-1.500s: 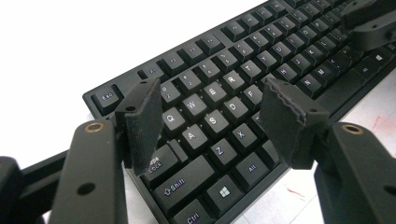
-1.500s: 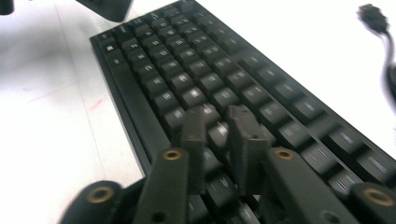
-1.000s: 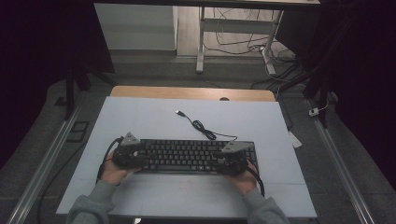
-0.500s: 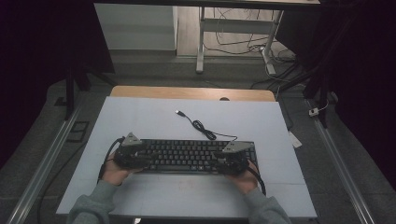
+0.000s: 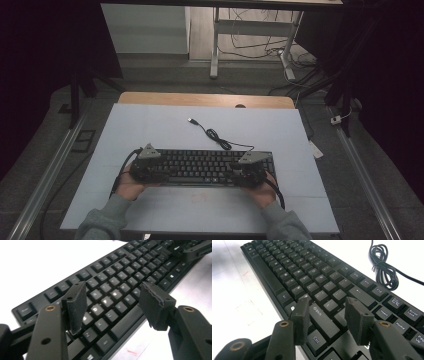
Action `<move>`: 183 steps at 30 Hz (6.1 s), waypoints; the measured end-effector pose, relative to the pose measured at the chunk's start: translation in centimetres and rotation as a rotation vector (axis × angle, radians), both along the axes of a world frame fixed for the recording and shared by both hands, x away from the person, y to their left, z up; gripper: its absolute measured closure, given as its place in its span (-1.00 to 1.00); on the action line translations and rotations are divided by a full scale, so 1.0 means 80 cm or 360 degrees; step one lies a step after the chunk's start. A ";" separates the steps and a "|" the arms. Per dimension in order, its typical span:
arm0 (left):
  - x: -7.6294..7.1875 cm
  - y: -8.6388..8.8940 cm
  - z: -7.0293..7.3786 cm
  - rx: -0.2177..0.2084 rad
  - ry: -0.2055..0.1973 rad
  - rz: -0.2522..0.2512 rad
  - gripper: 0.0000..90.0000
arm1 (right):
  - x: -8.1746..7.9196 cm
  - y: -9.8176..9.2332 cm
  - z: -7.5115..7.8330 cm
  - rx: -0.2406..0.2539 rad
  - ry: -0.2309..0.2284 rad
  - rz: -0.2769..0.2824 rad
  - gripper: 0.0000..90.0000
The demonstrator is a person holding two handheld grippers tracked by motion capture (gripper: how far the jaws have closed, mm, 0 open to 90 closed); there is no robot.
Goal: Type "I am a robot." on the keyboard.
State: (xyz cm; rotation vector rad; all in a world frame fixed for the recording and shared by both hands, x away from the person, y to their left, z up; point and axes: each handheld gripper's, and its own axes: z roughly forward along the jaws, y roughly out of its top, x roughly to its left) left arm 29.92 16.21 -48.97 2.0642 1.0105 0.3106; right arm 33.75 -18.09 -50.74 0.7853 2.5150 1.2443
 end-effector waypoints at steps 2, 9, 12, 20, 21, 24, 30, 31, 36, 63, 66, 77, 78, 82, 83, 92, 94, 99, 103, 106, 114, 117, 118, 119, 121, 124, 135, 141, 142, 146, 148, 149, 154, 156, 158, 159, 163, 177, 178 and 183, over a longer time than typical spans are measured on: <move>0.000 -0.004 -0.001 0.0004 0.0004 -0.0015 -0.12 | 0.000 0.000 0.000 -0.0004 0.0002 -0.0001 0.22; -0.002 -0.018 -0.004 0.0028 0.0022 -0.0075 -0.08 | 0.000 0.000 0.000 -0.0001 0.0002 0.0003 0.22; -0.003 -0.023 -0.007 0.0037 0.0028 -0.0100 -0.02 | 0.000 0.000 0.000 -0.0001 0.0003 -0.0001 0.22; -0.005 -0.041 -0.016 0.0088 0.0056 -0.0185 0.65 | 0.000 0.000 0.000 -0.0006 -0.0003 0.0003 0.22; -0.005 -0.042 -0.017 0.0096 0.0061 -0.0192 0.76 | 0.000 0.000 0.000 -0.0007 -0.0003 0.0003 0.22; -0.005 -0.047 -0.020 0.0115 0.0074 -0.0220 0.97 | 0.000 0.000 0.000 -0.0008 -0.0004 0.0003 0.22; -0.005 -0.056 -0.025 0.0130 0.0082 -0.0243 0.97 | 0.000 0.000 0.000 -0.0010 -0.0005 0.0004 0.22; -0.005 -0.057 -0.026 0.0134 0.0083 -0.0251 0.97 | 0.000 0.000 0.000 -0.0011 -0.0004 0.0004 0.22; -0.005 -0.060 -0.029 0.0159 0.0096 -0.0258 0.97 | 0.000 0.000 0.000 -0.0013 -0.0005 0.0004 0.22; -0.005 -0.036 -0.009 0.0043 -0.0021 -0.0143 0.74 | 0.000 0.000 0.001 -0.0014 -0.0011 0.0002 0.22; -0.005 -0.026 -0.004 -0.0007 -0.0041 -0.0081 0.44 | -0.001 0.001 0.001 -0.0012 -0.0012 0.0001 0.22; 0.000 -0.009 -0.001 -0.0069 -0.0022 -0.0009 -0.03 | 0.000 0.001 0.000 -0.0021 -0.0008 0.0000 0.22; 0.000 -0.009 -0.001 -0.0067 -0.0022 -0.0007 -0.04 | 0.000 0.001 0.000 -0.0021 -0.0009 0.0000 0.22; 0.000 -0.008 -0.001 -0.0061 -0.0023 0.0004 -0.06 | 0.000 0.001 0.000 -0.0022 -0.0009 -0.0001 0.21; 0.000 -0.008 -0.001 -0.0058 -0.0024 0.0009 -0.06 | 0.000 0.001 0.000 -0.0023 -0.0009 -0.0001 0.21; 0.004 -0.002 -0.005 0.0004 -0.0017 0.0067 -0.09 | 0.000 0.002 -0.001 -0.0035 -0.0010 -0.0002 0.21; 0.005 0.000 -0.007 0.0006 -0.0007 0.0087 -0.10 | 0.000 0.002 -0.001 -0.0036 -0.0008 -0.0003 0.21; 0.009 0.011 -0.010 0.0021 0.0013 0.0141 -0.09 | 0.000 0.002 -0.001 -0.0034 -0.0008 0.0001 0.20; 0.012 0.020 -0.012 0.0033 0.0036 0.0169 0.01 | 0.000 0.002 -0.001 -0.0035 -0.0005 -0.0001 0.20; 0.014 0.024 -0.016 0.0063 0.0066 0.0172 0.19 | 0.000 0.002 -0.001 -0.0039 -0.0006 -0.0005 0.20; 0.016 0.023 -0.023 0.0166 0.0133 0.0137 0.85 | 0.000 0.002 -0.001 -0.0036 -0.0006 -0.0002 0.20; 0.017 0.023 -0.025 0.0186 0.0143 0.0145 0.97 | 0.000 0.002 -0.001 -0.0037 -0.0008 -0.0001 0.20; 0.018 0.024 -0.025 0.0193 0.0144 0.0150 0.97 | 0.000 0.002 -0.001 -0.0037 -0.0008 -0.0002 0.20; 0.018 0.024 -0.026 0.0202 0.0146 0.0154 0.97 | 0.000 0.002 -0.001 -0.0037 -0.0008 -0.0002 0.20; 0.019 0.025 -0.027 0.0213 0.0146 0.0167 0.97 | 0.000 0.002 -0.001 -0.0037 -0.0009 -0.0001 0.20; 0.019 0.025 -0.029 0.0223 0.0150 0.0178 0.97 | 0.000 0.002 -0.001 -0.0037 -0.0009 -0.0002 0.20; 0.021 0.025 -0.033 0.0263 0.0147 0.0207 0.97 | 0.000 0.002 -0.001 -0.0040 -0.0013 -0.0004 0.20; 0.021 0.024 -0.033 0.0265 0.0144 0.0211 0.97 | 0.000 0.002 -0.001 -0.0039 -0.0013 -0.0002 0.20; 0.021 0.024 -0.033 0.0266 0.0144 0.0211 0.97 | 0.000 0.002 -0.001 -0.0040 -0.0013 -0.0003 0.20; 0.021 0.021 -0.037 0.0284 0.0145 0.0211 0.97 | -0.001 0.002 -0.001 -0.0039 -0.0014 -0.0002 0.20; 0.021 0.020 -0.036 0.0292 0.0140 0.0212 0.97 | 0.000 0.002 0.000 -0.0039 -0.0018 -0.0001 0.20; 0.021 0.020 -0.036 0.0291 0.0139 0.0212 0.97 | -0.001 0.002 0.000 -0.0038 -0.0016 -0.0003 0.20; 0.017 0.023 -0.025 0.0199 0.0091 0.0215 0.97 | 0.000 0.002 0.000 -0.0038 -0.0017 -0.0002 0.20; 0.015 0.025 -0.019 0.0161 0.0065 0.0222 0.96 | 0.000 0.001 0.000 -0.0039 -0.0015 -0.0005 0.20; 0.014 0.027 -0.014 0.0114 0.0047 0.0223 0.91 | 0.000 0.001 0.000 -0.0038 -0.0015 -0.0005 0.20; 0.013 0.028 -0.013 0.0099 0.0044 0.0219 0.87 | 0.000 0.001 0.000 -0.0039 -0.0016 -0.0004 0.20; 0.012 0.032 -0.009 0.0040 0.0025 0.0214 0.67 | -0.001 0.001 0.000 -0.0040 -0.0018 -0.0004 0.20; 0.009 0.032 -0.004 -0.0029 0.0002 0.0174 0.06 | 0.000 0.001 0.000 -0.0042 -0.0017 -0.0007 0.20; 0.008 0.032 -0.004 -0.0030 0.0002 0.0174 0.05 | 0.000 0.001 0.000 -0.0042 -0.0017 -0.0007 0.20; 0.008 0.031 -0.003 -0.0034 0.0006 0.0174 0.00 | 0.000 0.001 -0.001 -0.0038 -0.0016 -0.0008 0.20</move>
